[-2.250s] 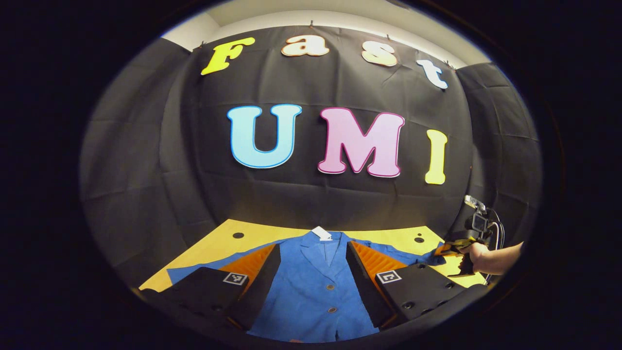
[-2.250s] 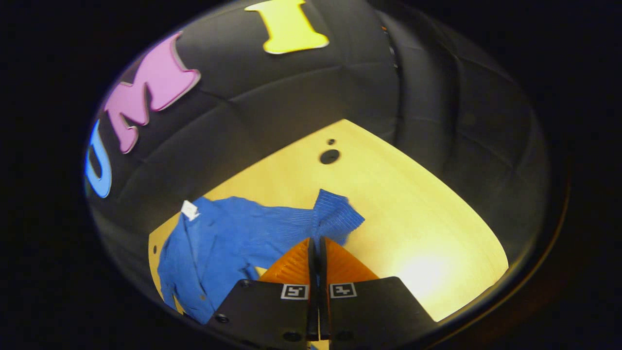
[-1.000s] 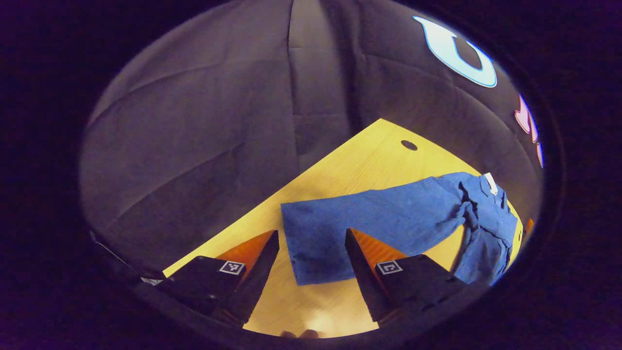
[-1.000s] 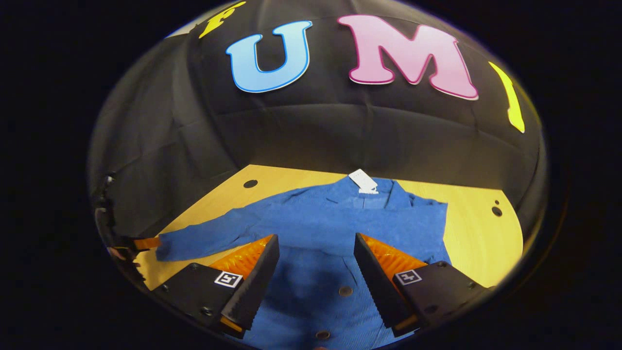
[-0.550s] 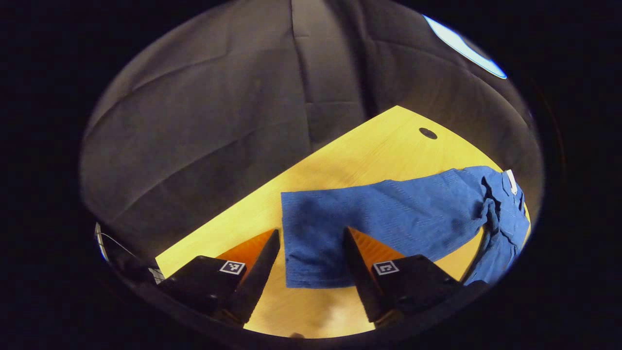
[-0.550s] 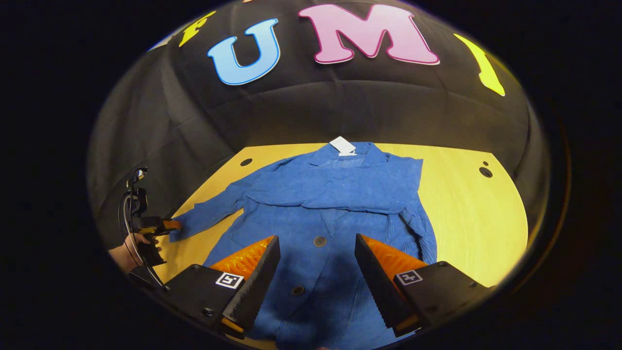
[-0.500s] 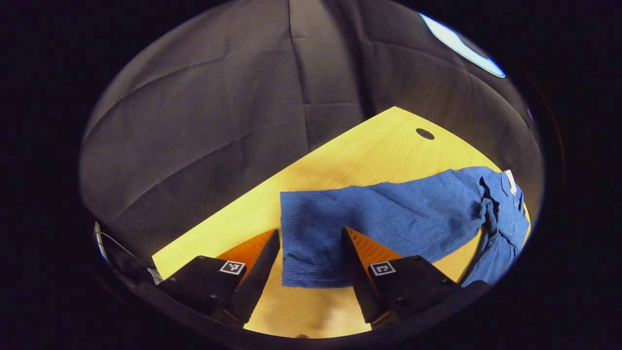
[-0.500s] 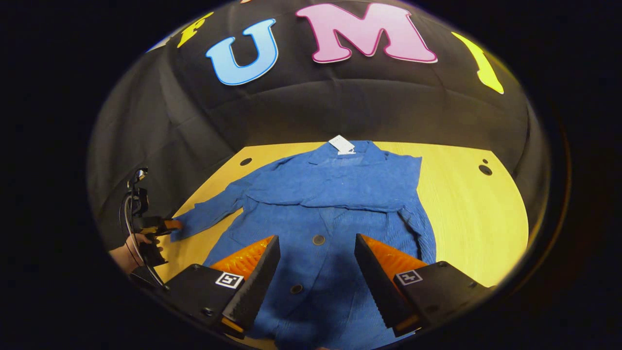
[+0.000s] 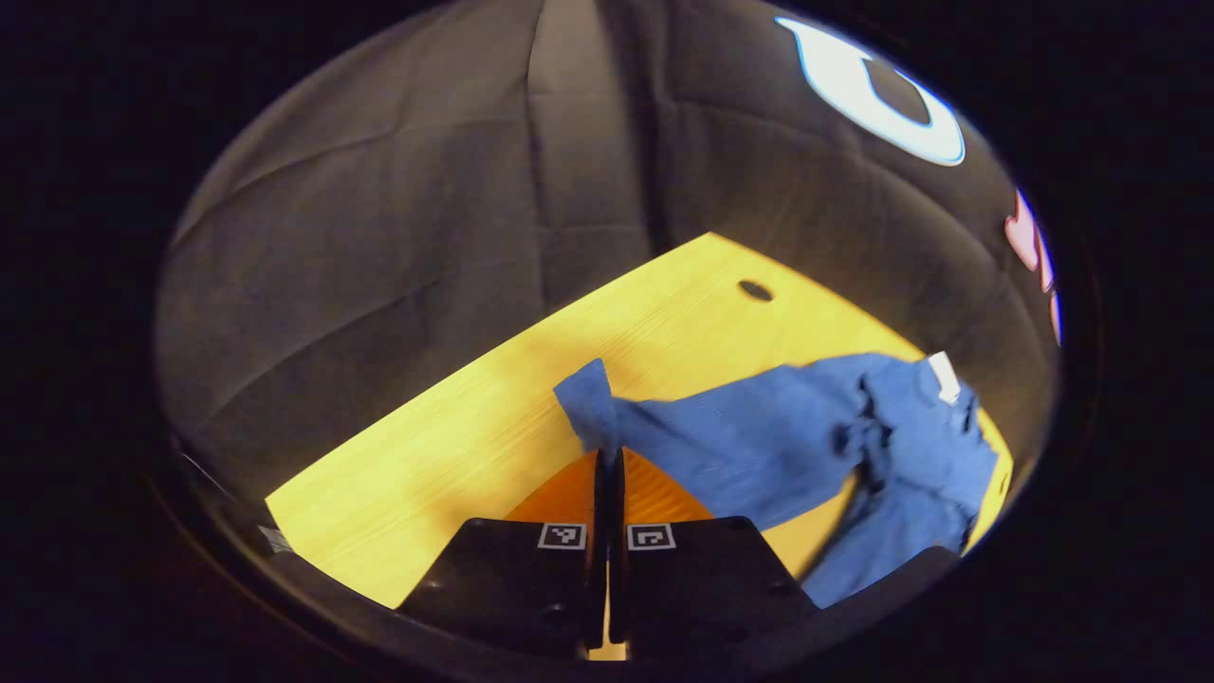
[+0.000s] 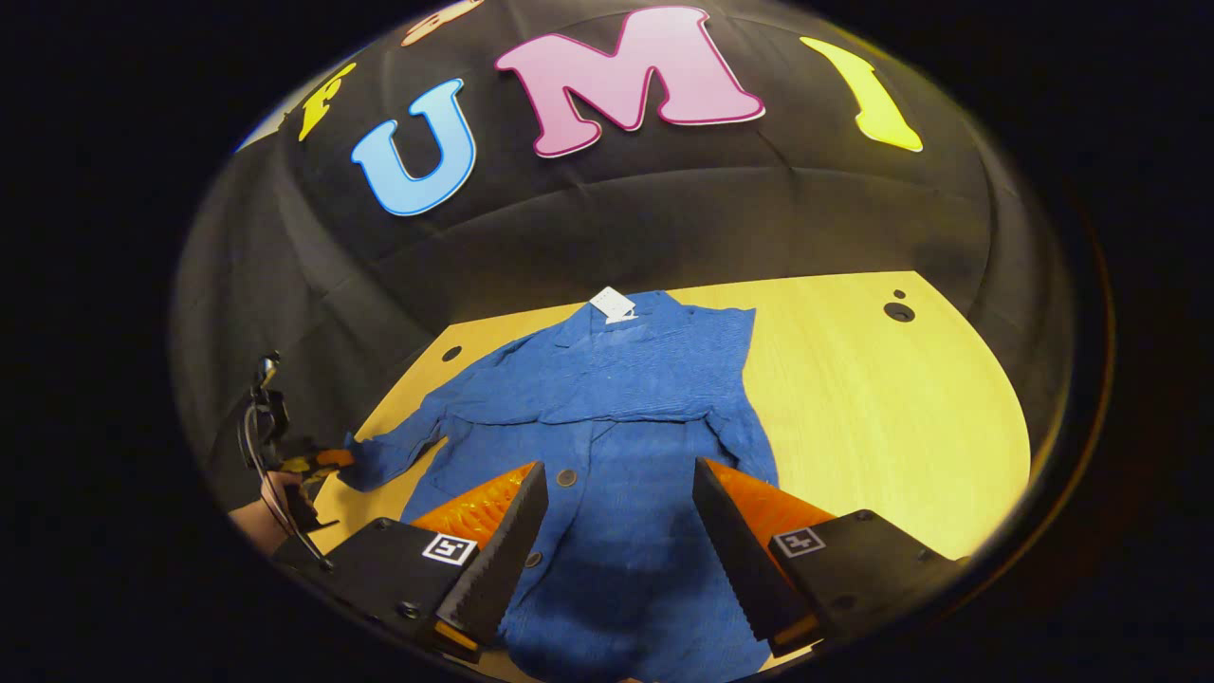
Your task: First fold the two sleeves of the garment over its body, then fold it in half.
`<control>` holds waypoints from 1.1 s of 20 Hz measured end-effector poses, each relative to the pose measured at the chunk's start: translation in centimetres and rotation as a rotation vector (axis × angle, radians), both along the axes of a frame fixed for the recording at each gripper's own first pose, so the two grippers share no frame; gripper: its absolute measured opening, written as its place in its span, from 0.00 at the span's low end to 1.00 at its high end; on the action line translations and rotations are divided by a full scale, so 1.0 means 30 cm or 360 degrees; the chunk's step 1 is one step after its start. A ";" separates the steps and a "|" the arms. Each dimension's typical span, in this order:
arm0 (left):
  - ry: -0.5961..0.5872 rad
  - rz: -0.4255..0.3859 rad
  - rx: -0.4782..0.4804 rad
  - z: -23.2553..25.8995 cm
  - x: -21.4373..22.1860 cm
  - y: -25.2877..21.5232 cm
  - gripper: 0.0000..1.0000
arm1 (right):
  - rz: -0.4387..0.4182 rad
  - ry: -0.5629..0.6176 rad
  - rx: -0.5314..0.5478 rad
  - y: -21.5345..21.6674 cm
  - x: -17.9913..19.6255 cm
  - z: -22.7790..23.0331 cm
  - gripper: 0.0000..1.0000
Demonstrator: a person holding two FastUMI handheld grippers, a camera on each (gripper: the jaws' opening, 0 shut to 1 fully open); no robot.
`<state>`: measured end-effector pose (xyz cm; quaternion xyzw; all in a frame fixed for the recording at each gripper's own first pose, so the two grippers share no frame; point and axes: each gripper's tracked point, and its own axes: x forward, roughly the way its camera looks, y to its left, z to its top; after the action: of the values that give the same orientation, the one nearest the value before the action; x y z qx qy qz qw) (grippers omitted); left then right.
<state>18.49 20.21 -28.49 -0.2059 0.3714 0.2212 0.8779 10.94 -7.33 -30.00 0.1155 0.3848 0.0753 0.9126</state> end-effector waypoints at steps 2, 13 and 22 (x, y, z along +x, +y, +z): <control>-0.0279 -0.0274 0.0011 0.225 0.244 -0.263 0.00 | -0.0039 0.0027 -0.0017 -0.075 -0.018 -0.009 0.98; -0.0426 -0.1271 -0.0306 0.317 0.271 -1.353 0.82 | -0.0342 0.0073 -0.0079 -0.354 -0.204 0.000 0.98; 0.0116 -0.0953 0.0331 0.166 -0.541 -0.378 0.85 | -0.0391 0.0605 -0.0112 -0.260 -0.557 -0.201 0.98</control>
<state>2.26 8.88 -23.51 0.0114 0.4220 -0.0030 0.9065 -5.78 -15.13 -36.03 0.1419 0.5353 -0.0731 0.8295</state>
